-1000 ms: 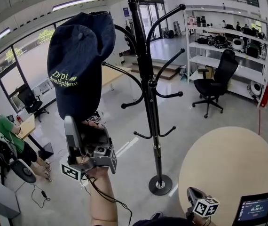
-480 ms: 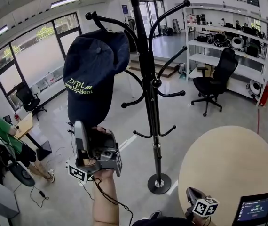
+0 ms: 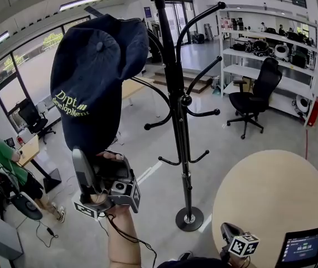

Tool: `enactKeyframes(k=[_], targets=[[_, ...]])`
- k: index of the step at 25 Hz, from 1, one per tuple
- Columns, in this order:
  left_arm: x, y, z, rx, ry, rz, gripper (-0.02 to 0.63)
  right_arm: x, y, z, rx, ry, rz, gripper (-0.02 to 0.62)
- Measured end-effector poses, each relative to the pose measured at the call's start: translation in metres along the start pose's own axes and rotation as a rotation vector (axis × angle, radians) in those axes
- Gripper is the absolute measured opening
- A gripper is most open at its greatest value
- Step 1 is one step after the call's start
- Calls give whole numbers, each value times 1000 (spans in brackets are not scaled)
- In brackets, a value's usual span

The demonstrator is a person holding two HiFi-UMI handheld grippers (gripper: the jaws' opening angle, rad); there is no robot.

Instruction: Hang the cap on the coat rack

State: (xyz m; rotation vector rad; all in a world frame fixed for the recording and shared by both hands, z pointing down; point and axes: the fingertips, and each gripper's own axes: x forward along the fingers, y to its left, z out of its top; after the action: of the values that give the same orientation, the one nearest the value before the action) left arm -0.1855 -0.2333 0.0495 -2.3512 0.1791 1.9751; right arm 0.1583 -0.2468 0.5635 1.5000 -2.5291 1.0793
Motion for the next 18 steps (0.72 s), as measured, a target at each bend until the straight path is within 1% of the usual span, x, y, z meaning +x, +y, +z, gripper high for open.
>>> enactKeyframes(k=[5, 9, 13, 18], targets=[[18, -12, 16, 4, -39, -67, 29, 1, -1, 0, 0, -2, 1, 5], [32, -7, 23, 3, -61, -85, 29, 3, -2, 2, -2, -6, 0, 5], [34, 7, 26, 5, -77, -66, 29, 3, -4, 4, 1, -11, -3, 5], [22, 33, 22, -3, -79, -5, 29, 2, -9, 4, 22, -18, -16, 5]])
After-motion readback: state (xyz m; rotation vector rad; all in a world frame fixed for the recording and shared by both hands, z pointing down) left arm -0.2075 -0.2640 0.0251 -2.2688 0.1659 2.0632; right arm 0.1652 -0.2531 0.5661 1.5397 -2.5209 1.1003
